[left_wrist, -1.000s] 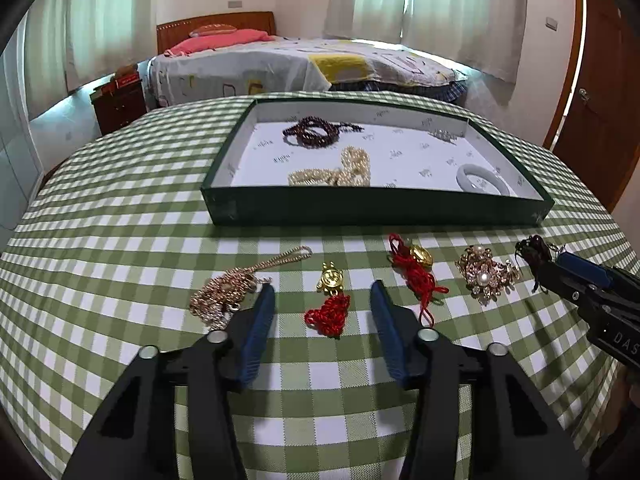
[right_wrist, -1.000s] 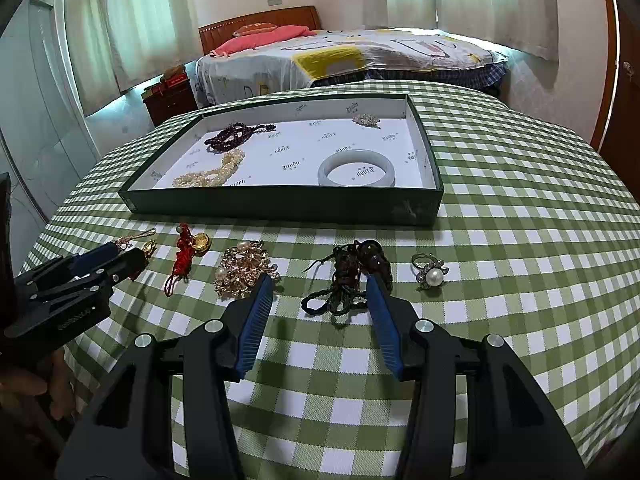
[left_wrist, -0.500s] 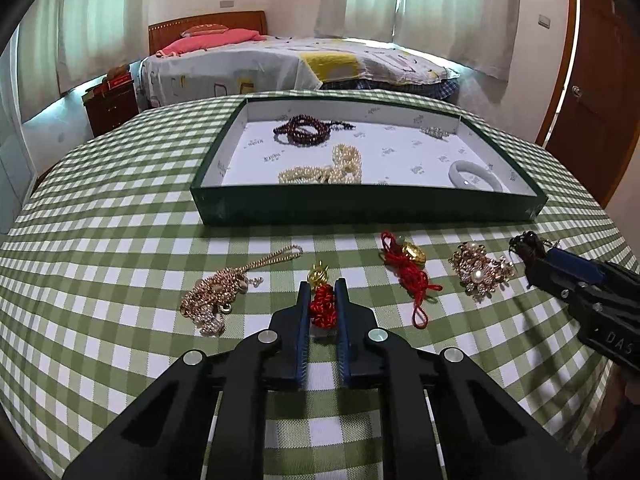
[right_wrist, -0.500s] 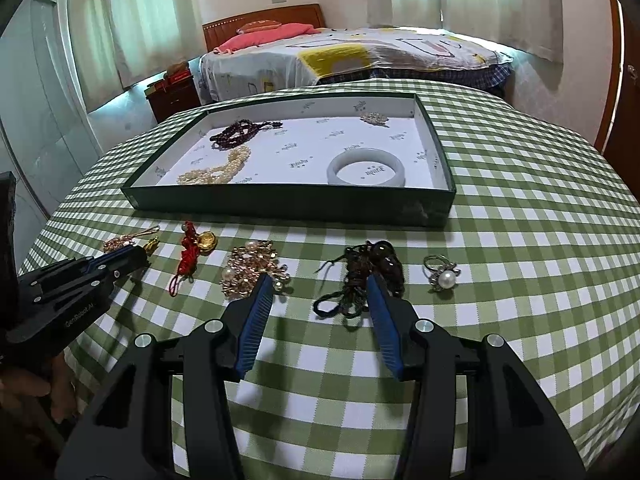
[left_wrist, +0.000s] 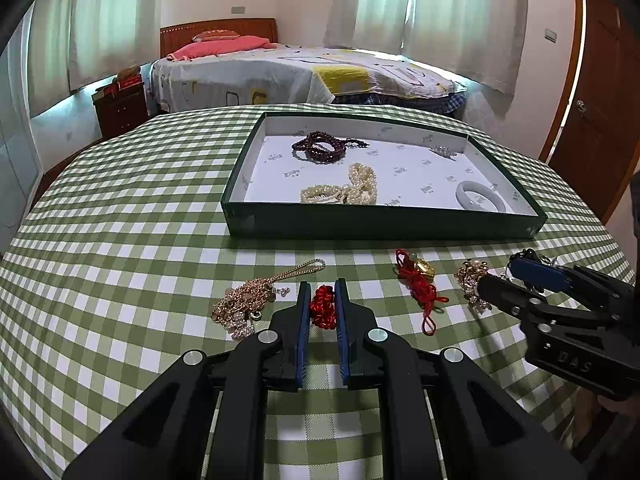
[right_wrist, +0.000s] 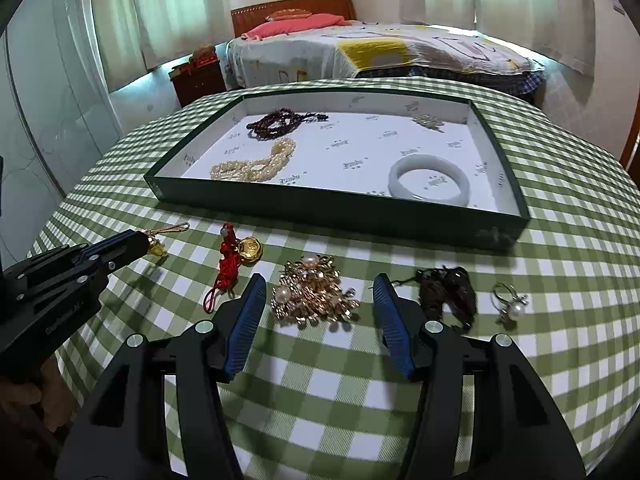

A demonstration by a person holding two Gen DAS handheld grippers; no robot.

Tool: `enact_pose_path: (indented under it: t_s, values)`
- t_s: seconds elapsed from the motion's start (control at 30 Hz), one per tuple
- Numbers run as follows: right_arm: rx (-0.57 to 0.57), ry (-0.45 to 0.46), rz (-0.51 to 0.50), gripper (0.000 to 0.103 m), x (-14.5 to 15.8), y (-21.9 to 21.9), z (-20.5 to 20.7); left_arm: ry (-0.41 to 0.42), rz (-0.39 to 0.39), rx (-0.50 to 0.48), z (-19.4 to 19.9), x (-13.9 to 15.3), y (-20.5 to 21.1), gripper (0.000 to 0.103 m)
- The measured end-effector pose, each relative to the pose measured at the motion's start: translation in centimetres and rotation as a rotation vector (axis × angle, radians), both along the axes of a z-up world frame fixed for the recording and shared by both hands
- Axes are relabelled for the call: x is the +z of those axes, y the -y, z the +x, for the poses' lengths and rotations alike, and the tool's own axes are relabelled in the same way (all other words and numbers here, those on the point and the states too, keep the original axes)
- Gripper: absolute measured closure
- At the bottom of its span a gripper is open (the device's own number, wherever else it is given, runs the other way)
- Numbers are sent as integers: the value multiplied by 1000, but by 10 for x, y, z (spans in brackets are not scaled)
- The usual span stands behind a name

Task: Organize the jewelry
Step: 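Close the left tool on the red tassel pendant while the right tool reaches the gold pearl cluster, then grasp the gold pearl cluster brooch with the right tool while the left tool holds the tassel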

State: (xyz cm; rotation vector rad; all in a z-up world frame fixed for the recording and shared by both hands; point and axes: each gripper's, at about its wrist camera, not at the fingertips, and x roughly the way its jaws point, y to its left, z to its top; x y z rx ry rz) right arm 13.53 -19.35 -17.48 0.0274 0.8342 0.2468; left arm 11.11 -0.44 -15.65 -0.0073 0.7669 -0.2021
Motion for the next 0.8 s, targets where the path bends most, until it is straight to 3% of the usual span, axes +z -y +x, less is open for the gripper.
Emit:
enact_pose_path:
  t_s: [0.37, 0.53, 0.8]
  values:
    - [24, -4, -75, 46, -7, -10, 2, -10, -1, 0, 0, -4, 0, 90]
    - [30, 17, -117, 59, -8, -12, -1, -12, 0, -1, 0, -5, 2, 90]
    - [17, 26, -78, 66, -4, -5, -6, -12, -1, -2, 0, -5, 1, 90]
